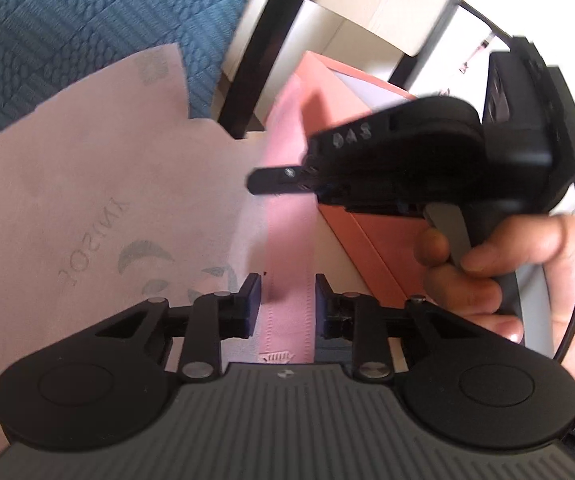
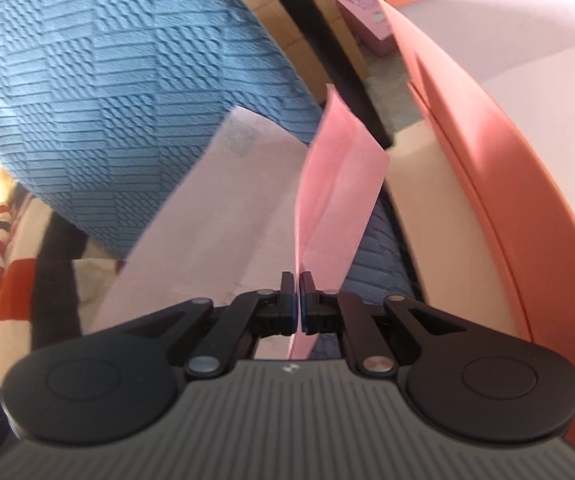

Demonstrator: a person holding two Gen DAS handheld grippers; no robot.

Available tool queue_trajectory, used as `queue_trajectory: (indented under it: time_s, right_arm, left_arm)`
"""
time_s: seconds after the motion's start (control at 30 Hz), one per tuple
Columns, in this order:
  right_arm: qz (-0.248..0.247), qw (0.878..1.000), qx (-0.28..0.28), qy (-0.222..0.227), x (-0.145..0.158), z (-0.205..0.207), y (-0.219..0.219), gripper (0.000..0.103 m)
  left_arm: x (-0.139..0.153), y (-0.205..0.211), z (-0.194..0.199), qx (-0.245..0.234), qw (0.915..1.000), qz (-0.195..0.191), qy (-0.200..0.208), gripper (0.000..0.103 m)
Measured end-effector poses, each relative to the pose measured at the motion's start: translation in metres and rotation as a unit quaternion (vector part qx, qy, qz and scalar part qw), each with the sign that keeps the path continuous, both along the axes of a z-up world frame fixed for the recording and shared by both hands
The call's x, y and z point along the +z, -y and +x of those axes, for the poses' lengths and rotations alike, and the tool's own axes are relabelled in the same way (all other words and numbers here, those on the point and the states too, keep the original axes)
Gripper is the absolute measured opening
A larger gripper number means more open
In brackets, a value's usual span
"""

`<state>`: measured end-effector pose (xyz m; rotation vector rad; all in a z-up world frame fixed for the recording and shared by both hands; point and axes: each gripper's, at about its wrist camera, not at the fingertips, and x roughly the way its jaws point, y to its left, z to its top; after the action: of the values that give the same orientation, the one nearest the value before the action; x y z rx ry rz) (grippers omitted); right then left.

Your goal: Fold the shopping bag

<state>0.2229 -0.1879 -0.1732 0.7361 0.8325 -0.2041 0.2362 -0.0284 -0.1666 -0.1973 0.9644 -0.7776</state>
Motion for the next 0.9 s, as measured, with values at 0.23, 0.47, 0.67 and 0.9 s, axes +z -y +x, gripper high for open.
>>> queue_trajectory:
  time_s: [0.23, 0.47, 0.67, 0.9]
  right_arm:
    - [0.027, 0.999, -0.04, -0.022, -0.009, -0.004, 0.011, 0.033]
    - [0.03, 0.999, -0.019, -0.008, -0.001, -0.01, 0.005, 0.04]
    - [-0.055, 0.998, 0.0, -0.015, 0.01, -0.014, -0.013, 0.038]
    - [-0.075, 0.996, -0.032, -0.028, 0.011, -0.015, -0.003, 0.035]
  left_arm:
    - [-0.019, -0.017, 0.02, 0.042, 0.9944, -0.055, -0.08, 0.01]
    - [-0.039, -0.034, 0.035, 0.091, 0.9816, -0.081, -0.147, 0.009]
    - [-0.05, -0.023, 0.042, 0.094, 0.9801, -0.07, -0.16, 0.009]
    - [-0.048, -0.006, 0.036, 0.055, 0.9849, -0.074, -0.146, 0.009]
